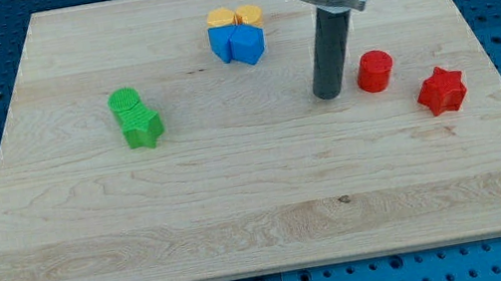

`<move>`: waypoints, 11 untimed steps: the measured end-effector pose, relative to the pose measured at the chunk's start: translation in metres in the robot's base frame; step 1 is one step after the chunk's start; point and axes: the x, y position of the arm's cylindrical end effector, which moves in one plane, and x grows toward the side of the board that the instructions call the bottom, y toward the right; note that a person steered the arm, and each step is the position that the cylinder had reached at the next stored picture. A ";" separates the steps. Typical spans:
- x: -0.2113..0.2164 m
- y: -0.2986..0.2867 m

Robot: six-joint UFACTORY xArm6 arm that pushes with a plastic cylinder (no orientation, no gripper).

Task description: Slide the red circle at the top of the red star

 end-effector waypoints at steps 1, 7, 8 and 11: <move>-0.025 0.005; 0.001 0.056; 0.001 0.056; 0.001 0.084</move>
